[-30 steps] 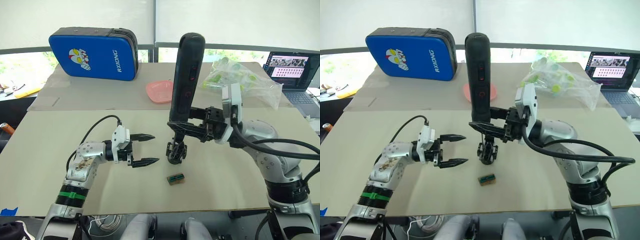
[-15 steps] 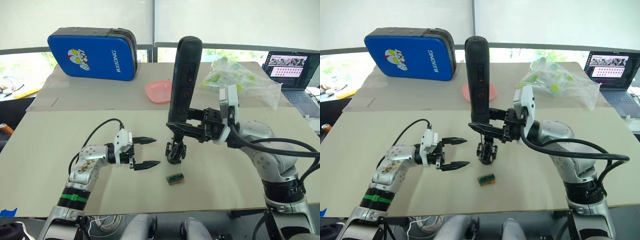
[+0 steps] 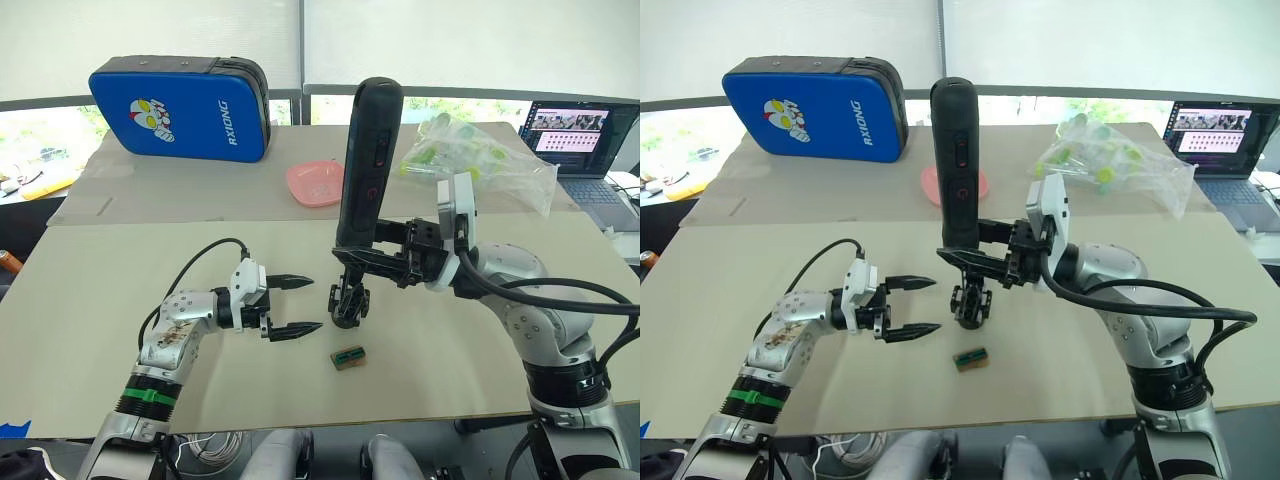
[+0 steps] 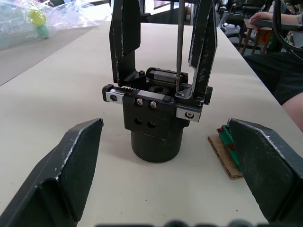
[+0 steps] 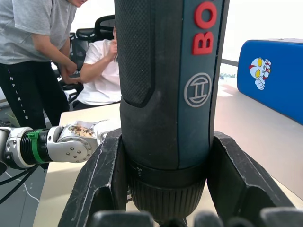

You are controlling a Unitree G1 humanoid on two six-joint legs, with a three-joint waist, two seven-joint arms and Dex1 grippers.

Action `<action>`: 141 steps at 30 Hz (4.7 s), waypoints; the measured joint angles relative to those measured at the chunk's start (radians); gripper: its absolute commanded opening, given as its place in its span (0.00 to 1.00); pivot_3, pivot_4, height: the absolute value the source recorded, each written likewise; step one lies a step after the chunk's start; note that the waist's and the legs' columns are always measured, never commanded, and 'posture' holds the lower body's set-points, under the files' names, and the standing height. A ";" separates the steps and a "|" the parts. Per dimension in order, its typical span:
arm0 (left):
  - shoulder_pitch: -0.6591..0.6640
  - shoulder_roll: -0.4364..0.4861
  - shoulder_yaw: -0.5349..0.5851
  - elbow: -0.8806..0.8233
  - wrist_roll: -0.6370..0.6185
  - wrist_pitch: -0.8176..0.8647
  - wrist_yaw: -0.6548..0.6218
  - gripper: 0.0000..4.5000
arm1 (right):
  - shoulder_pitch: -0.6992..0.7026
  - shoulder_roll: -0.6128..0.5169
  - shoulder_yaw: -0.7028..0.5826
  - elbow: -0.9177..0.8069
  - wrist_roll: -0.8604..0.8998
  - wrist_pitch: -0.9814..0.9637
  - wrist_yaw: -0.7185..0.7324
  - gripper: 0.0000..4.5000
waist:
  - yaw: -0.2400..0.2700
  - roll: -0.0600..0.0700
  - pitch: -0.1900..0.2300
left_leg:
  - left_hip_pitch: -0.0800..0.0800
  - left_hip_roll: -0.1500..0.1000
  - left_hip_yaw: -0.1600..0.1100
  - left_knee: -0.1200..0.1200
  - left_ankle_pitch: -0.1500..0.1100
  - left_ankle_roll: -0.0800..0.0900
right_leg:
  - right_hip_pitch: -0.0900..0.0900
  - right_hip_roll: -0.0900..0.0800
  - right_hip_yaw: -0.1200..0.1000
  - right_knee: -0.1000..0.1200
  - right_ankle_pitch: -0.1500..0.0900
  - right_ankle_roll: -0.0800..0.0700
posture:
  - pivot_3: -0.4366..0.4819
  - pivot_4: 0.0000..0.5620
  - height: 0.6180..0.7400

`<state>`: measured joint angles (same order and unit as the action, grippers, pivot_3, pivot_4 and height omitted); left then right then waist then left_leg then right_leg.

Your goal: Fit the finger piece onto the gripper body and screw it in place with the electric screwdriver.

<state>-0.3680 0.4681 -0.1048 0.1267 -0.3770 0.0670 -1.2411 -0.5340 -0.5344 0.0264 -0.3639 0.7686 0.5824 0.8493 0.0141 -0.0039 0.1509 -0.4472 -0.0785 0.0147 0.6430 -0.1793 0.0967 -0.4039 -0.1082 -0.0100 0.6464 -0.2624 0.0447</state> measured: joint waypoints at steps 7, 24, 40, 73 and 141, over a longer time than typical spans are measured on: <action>0.012 0.002 0.000 0.000 0.000 0.000 0.006 1.00 | 0.001 0.002 0.000 0.000 -0.001 0.000 0.001 0.42 | 0.000 0.000 0.000 | 0.000 0.000 0.000 0.000 0.000 0.000 | 0.000 0.000 0.000 0.000 0.000 0.000 | 0.48 0.27 1.00; 0.017 0.002 0.000 -0.008 0.000 0.001 0.014 1.00 | 0.008 0.007 0.001 0.000 -0.002 0.000 0.006 0.42 | -0.001 0.000 0.000 | 0.000 0.000 0.000 0.000 0.000 0.000 | 0.000 0.000 0.000 0.000 0.000 0.000 | 0.48 0.27 1.00; 0.023 0.002 -0.001 -0.028 0.000 0.003 0.020 1.00 | 0.010 0.026 0.001 0.000 -0.023 -0.007 0.014 0.42 | -0.001 0.000 0.000 | 0.000 0.000 0.000 0.000 0.000 0.000 | 0.000 0.000 0.000 0.000 0.000 0.000 | 0.48 0.27 1.00; 0.014 -0.019 -0.063 0.016 0.080 -0.004 0.060 1.00 | 0.018 0.047 0.009 0.000 -0.059 -0.007 0.014 0.42 | 0.000 0.000 0.000 | 0.000 0.000 0.000 0.000 0.000 0.000 | 0.000 0.000 0.000 0.000 0.000 0.000 | 0.48 0.27 1.00; -0.145 -0.188 -0.171 0.277 0.261 -0.089 0.133 0.51 | 0.067 0.063 0.031 -0.046 -0.100 -0.028 -0.039 0.42 | 0.001 -0.001 -0.002 | 0.002 0.000 0.000 0.000 0.000 0.000 | 0.001 0.000 -0.001 0.001 0.000 0.000 | 0.48 0.27 1.00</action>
<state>-0.5127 0.2797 -0.2757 0.4040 -0.1158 -0.0217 -1.1083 -0.4670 -0.4712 0.0572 -0.4100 0.6691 0.5546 0.8102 0.0151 -0.0044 0.1485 -0.4455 -0.0788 0.0147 0.6431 -0.1793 0.0967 -0.4025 -0.1082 -0.0105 0.6472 -0.2623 0.0450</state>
